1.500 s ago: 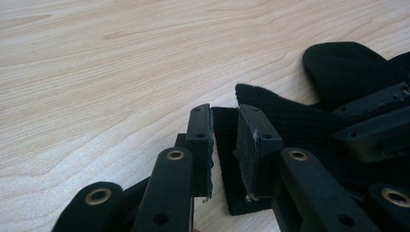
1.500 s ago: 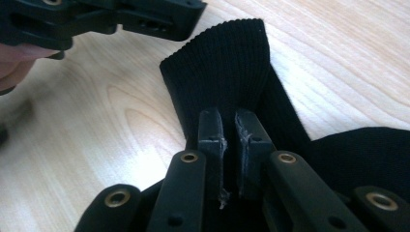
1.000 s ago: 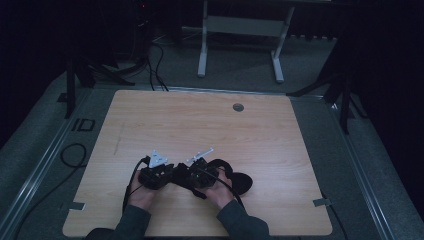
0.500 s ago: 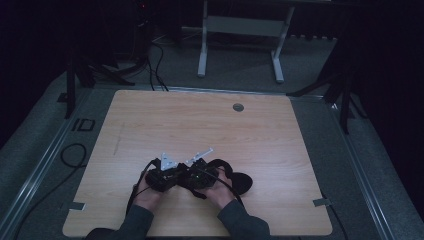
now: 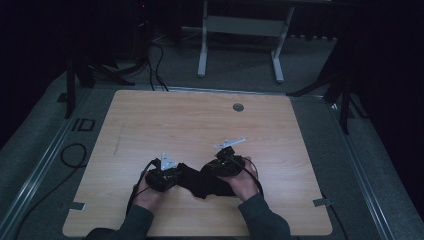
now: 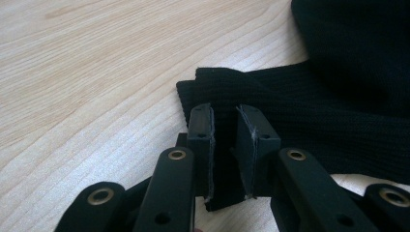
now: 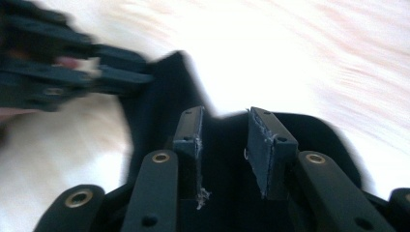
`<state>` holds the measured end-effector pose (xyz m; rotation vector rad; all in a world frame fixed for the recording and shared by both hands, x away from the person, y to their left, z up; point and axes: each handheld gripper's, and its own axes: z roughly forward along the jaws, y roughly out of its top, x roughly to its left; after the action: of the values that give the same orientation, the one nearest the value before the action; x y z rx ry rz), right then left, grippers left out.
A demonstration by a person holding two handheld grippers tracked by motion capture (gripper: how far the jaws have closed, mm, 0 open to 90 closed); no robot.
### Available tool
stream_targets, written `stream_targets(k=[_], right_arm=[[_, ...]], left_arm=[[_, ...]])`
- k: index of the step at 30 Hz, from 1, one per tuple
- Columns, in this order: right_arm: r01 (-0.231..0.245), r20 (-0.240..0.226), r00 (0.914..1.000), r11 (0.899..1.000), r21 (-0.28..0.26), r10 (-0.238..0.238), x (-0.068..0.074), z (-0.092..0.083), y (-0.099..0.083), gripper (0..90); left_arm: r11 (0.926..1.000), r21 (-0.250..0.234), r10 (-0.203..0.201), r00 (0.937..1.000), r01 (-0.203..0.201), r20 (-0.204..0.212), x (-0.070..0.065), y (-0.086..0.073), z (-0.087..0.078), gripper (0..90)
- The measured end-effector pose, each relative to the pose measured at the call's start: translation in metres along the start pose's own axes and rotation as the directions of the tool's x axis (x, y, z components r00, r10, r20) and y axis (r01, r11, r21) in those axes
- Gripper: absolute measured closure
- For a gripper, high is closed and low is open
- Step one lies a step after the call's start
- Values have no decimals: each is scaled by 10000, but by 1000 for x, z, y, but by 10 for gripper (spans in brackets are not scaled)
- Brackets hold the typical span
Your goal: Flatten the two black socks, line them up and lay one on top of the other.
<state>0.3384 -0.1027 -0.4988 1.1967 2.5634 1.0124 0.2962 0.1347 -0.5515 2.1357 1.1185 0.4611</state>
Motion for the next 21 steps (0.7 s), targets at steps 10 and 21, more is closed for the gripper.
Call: stream_targets(k=[10,21], right_arm=[[-1001,975,9904,9949,140,983,-48,-3,-14,661],[-1389,1116,9851,9881,658,1310,-63,27,-19,666]], left_arm=[[10000,24,12,10000,-12,-24,-1,0,0,771],[10000,12,-28,10000,28,-26,-1,-1,0,771]])
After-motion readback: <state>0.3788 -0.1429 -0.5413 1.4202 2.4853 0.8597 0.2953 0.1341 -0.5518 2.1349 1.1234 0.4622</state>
